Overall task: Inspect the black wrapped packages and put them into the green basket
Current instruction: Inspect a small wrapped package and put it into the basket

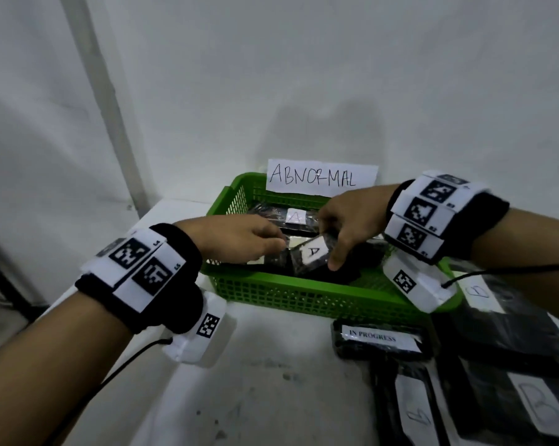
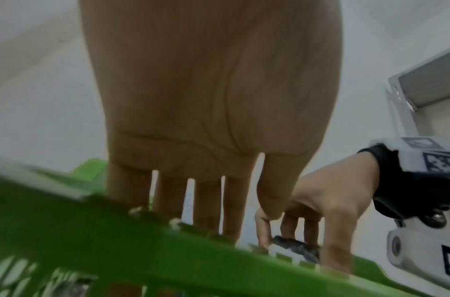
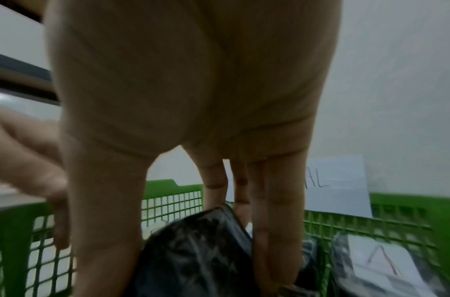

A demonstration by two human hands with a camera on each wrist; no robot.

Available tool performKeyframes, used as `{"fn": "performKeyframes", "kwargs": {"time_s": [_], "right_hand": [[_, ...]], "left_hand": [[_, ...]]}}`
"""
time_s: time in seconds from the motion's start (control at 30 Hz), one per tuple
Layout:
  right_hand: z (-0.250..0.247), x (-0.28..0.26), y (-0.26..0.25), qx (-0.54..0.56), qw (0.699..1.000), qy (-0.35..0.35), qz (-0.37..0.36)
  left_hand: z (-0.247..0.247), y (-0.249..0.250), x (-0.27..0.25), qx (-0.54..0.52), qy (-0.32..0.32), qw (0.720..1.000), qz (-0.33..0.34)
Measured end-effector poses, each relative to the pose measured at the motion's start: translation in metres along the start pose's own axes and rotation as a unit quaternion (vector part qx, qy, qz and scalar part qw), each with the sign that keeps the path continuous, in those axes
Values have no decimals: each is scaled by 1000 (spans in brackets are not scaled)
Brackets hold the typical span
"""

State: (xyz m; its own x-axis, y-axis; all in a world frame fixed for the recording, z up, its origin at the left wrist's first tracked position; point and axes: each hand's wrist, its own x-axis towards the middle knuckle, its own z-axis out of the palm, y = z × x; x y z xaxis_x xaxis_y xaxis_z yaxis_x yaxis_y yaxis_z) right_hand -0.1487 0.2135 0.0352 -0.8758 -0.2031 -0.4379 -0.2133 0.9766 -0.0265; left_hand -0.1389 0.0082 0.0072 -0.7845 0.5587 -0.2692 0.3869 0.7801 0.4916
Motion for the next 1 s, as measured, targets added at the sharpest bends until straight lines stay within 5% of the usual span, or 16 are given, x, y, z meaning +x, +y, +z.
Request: {"fn": "performKeyframes", "kwargs": {"time_s": [0.1,0.27,0.43,0.67,0.87,1.0], "right_hand": [[6,3,9,36,999,31,9],[12,10,8,42,999,-1,-1],[9,13,4,-1,996,-92,10],[9,12,-6,-96,995,-31,-20],[-9,-14,-3,-74,995,66,4],[-28,-59,6,-58,987,147,26]], "left_hand": [[1,13,7,78,-58,995,-12],[4,17,16,94,-56,994,-22],[3,7,18,76,-55,995,-15],[3,5,22,84,-50,995,-5],[3,23,13,76,107,990,42],[16,50,-13,64,251,957,134]]}}
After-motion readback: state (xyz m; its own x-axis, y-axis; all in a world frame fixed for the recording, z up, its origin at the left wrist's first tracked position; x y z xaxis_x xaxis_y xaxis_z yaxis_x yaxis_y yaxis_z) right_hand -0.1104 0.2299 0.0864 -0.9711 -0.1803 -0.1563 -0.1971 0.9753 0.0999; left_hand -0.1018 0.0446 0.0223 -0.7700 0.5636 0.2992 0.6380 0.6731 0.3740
